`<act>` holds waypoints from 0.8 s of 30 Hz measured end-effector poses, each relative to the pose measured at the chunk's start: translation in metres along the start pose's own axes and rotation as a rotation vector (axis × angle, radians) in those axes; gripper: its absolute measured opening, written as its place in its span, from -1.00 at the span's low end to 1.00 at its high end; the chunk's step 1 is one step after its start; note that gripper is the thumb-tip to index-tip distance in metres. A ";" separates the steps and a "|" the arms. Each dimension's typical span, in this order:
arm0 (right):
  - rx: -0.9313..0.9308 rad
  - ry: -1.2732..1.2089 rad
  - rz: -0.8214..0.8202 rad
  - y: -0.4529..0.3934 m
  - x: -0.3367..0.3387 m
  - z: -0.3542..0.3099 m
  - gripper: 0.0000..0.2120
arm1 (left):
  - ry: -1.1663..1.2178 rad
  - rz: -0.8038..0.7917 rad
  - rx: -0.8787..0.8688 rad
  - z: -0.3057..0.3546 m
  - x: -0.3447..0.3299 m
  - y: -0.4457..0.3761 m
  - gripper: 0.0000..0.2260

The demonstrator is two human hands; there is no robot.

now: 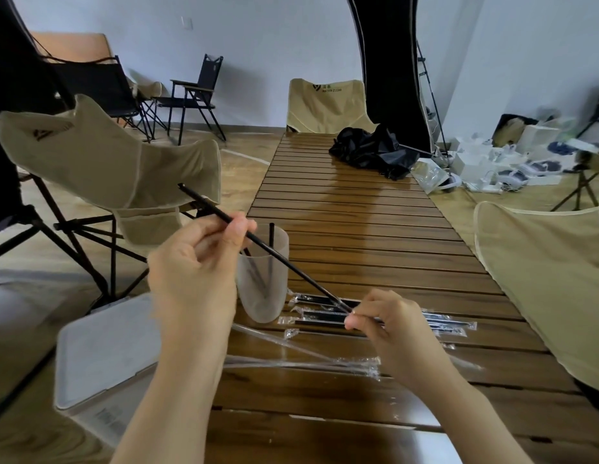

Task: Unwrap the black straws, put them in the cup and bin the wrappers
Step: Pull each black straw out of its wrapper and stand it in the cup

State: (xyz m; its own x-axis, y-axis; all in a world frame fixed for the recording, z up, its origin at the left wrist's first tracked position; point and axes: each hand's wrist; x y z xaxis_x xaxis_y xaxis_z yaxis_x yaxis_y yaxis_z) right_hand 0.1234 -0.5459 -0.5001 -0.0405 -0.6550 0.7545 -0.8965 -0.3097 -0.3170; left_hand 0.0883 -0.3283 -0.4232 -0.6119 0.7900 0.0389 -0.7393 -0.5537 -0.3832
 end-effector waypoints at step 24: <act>0.012 0.100 -0.344 0.010 -0.052 -0.027 -0.82 | -0.503 0.155 -0.428 -0.004 0.017 -0.019 -0.78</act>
State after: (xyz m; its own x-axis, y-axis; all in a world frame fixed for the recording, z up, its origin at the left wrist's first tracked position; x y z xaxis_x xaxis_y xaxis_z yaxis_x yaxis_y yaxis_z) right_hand 0.1052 -0.4966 -0.5267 0.2192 -0.4403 0.8707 -0.8602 -0.5084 -0.0406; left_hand 0.0931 -0.3033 -0.4185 -0.8349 0.4340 0.3386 -0.5192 -0.4163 -0.7464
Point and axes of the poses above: each hand's wrist, its own y-axis away from the middle knuckle, its own x-axis out of the back of the hand, z = x × y, and after that the axes turned 2 degrees about -y, right-handed
